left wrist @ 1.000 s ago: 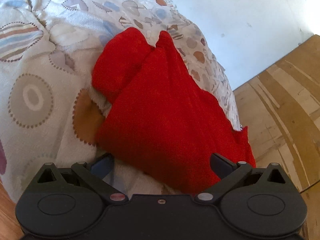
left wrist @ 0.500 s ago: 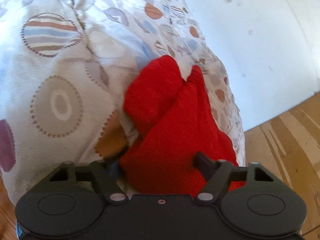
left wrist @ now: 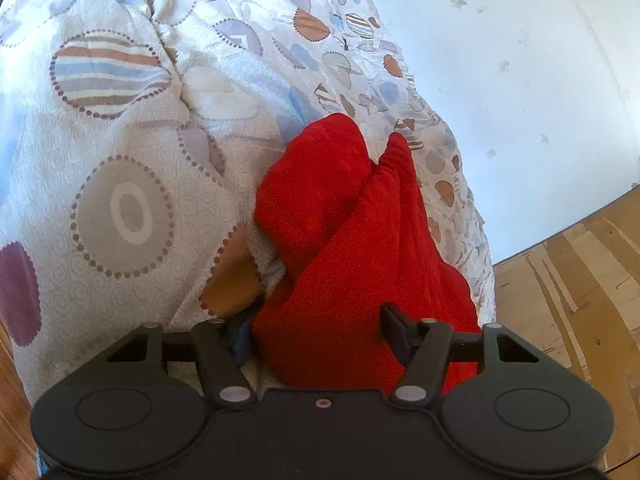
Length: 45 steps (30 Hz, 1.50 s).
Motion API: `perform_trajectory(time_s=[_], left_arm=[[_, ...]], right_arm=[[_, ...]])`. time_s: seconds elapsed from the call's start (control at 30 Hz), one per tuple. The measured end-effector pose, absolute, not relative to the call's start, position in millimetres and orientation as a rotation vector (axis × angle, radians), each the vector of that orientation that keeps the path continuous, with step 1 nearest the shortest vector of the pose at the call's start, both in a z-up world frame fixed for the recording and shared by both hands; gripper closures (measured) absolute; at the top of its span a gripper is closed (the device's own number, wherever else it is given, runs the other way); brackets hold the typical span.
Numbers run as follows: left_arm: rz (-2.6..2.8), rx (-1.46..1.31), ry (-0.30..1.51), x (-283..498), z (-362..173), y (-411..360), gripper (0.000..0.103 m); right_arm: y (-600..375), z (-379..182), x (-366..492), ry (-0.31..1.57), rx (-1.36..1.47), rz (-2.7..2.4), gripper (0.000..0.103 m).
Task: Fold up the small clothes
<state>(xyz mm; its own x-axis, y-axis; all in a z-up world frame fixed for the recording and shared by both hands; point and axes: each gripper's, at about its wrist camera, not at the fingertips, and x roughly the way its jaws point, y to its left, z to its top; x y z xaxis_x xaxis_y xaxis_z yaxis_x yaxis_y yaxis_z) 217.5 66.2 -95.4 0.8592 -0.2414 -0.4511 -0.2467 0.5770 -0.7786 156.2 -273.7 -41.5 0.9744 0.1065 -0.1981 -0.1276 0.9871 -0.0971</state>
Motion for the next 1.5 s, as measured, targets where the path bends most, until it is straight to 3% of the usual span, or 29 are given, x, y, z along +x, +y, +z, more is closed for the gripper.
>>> perform_trajectory(time_s=[0.07, 0.3, 0.47, 0.57, 0.93, 1.17, 1.5], left_arm=[[0.003, -0.954, 0.549, 218, -92, 66, 0.049], [0.012, -0.951, 0.549, 221, -91, 67, 0.053], [0.015, -0.892, 0.528, 222, -81, 62, 0.079], [0.005, -0.814, 0.491, 224, -66, 54, 0.083], [-0.202, -0.429, 0.342, 256, 18, -12, 0.086], [-0.440, -0.213, 0.281, 277, 68, -109, 0.087], [-0.815, 0.118, 0.427, 248, 38, -243, 0.087]], right_arm=[[-267, -36, 152, 0.178, -0.116, 0.162, 0.000], [-250, -48, 163, 0.228, -0.185, 0.158, 0.000], [-252, -47, 164, 0.232, -0.179, 0.164, 0.000], [-256, -45, 163, 0.239, -0.159, 0.177, 0.000], [-293, -26, 150, 0.232, -0.086, 0.153, 0.000], [-349, -16, 121, 0.181, -0.050, 0.006, 0.000], [-431, -44, 84, 0.277, 0.006, -0.247, 0.000]])
